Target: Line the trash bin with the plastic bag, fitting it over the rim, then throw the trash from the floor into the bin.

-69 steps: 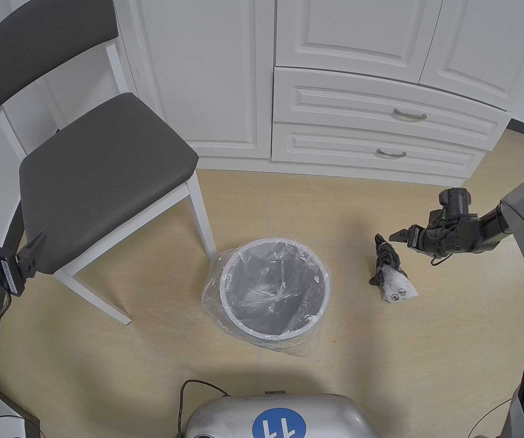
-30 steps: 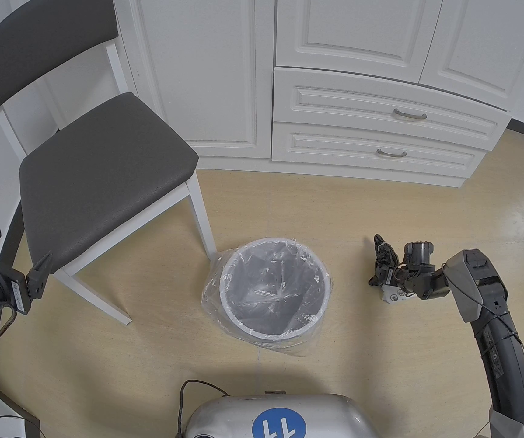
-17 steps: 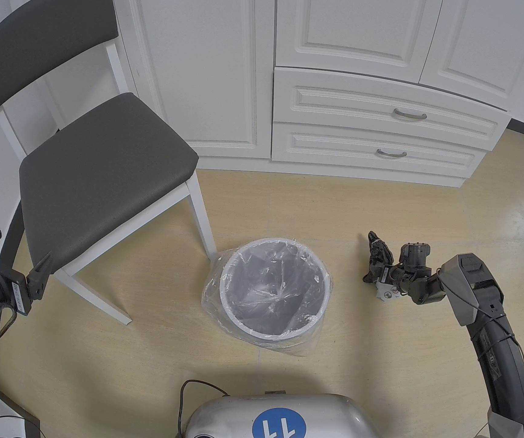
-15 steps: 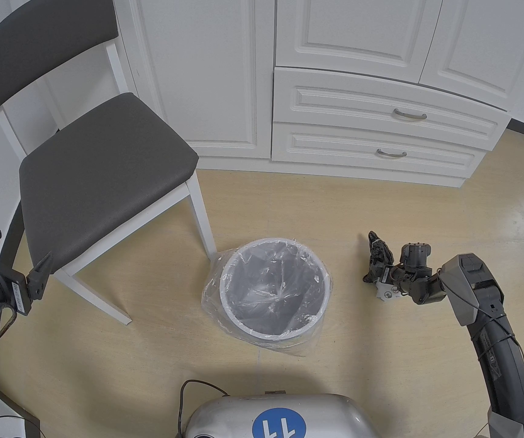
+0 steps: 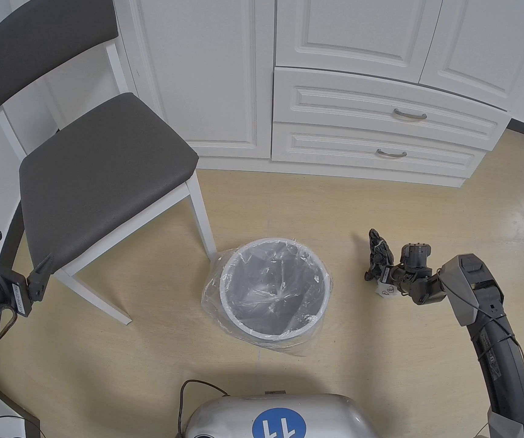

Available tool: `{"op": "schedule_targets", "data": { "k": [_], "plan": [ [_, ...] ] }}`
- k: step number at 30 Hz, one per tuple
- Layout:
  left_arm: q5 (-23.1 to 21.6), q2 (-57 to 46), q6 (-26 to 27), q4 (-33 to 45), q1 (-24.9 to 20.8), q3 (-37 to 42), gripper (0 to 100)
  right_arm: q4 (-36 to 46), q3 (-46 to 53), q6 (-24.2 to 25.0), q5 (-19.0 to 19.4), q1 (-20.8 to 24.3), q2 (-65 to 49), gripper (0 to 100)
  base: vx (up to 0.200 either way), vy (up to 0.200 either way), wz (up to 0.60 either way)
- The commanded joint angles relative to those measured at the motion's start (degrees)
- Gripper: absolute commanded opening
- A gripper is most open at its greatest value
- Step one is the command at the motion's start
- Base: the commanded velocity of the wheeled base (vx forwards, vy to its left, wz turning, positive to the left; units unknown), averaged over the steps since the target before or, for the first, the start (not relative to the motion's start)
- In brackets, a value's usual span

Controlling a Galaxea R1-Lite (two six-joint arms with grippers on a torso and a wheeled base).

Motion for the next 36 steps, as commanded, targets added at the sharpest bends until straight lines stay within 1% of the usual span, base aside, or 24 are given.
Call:
{"op": "schedule_targets", "data": {
  "k": [1,7,9,12,18,21,22,23,26,27,28,29,30,32,36],
  "plan": [
    [0.0,-0.1,0.0,0.0,-0.1,0.1,100,-0.2,0.0,-0.2,0.0,0.1,-0.4,0,0.000,0.000,0.00],
    [-0.1,-0.1,0.1,0.0,-0.8,0.5,100,-4.2,2.8,-0.4,0.0,0.5,-1.9,0,0.000,0.000,0.00],
    [-0.1,-0.2,0.1,0.0,-0.9,0.5,100,-5.8,6.1,-0.6,0.3,0.6,-3.3,0,0.000,0.000,0.00],
    [-0.1,-0.4,0.1,-0.2,-0.9,0.4,100,-7.2,8.1,-0.6,0.5,0.7,-4.0,0,0.000,0.000,0.00],
    [-0.1,-1.0,0.1,-0.8,-0.9,0.4,100,-7.2,10.2,-0.8,0.6,0.8,-6.5,0,0.000,0.000,0.00],
    [-0.1,-1.0,0.2,-0.9,-0.9,0.4,100,-6.5,13.6,-0.9,1.2,0.8,-11.2,0,0.000,0.000,0.00],
    [-0.1,-1.0,0.2,-0.9,-0.9,0.4,100,-6.5,13.6,-0.9,1.2,0.8,-11.2,0,0.000,0.000,0.00],
    [-0.1,-1.1,0.2,-0.9,-0.9,0.4,100,-6.2,16.8,-0.8,2.8,0.7,-14.9,0,0.000,0.000,0.00],
    [-0.1,-2.2,0.4,-0.8,-0.9,0.3,100,-6.2,21.5,-0.8,4.6,0.7,-20.3,0,0.000,0.000,0.00],
    [-0.1,-2.2,0.4,-0.8,-0.9,0.3,100,-6.2,21.5,-0.8,4.6,0.7,-20.3,0,0.000,0.000,0.00],
    [-0.1,-3.0,1.2,-0.8,-0.9,0.2,100,-6.2,24.8,-0.9,5.0,0.7,-24.1,0,0.000,0.000,0.00],
    [-0.1,-3.0,1.2,-0.8,-0.9,0.2,100,-6.2,24.8,-0.9,5.0,0.7,-24.1,0,0.000,0.000,0.00],
    [-0.1,-3.7,1.8,-0.8,-0.9,0.2,100,-6.2,27.6,-1.0,5.0,0.7,-27.7,0,0.000,0.000,0.00],
    [-0.1,-4.2,2.0,-0.8,-0.9,0.2,100,-6.2,29.7,-1.3,5.1,0.8,-30.5,0,0.000,0.000,0.00],
    [-0.1,-4.7,2.0,-0.8,-0.9,0.1,100,-6.5,36.4,-3.9,5.1,0.8,-39.0,0,0.000,0.000,0.00]
  ]
}}
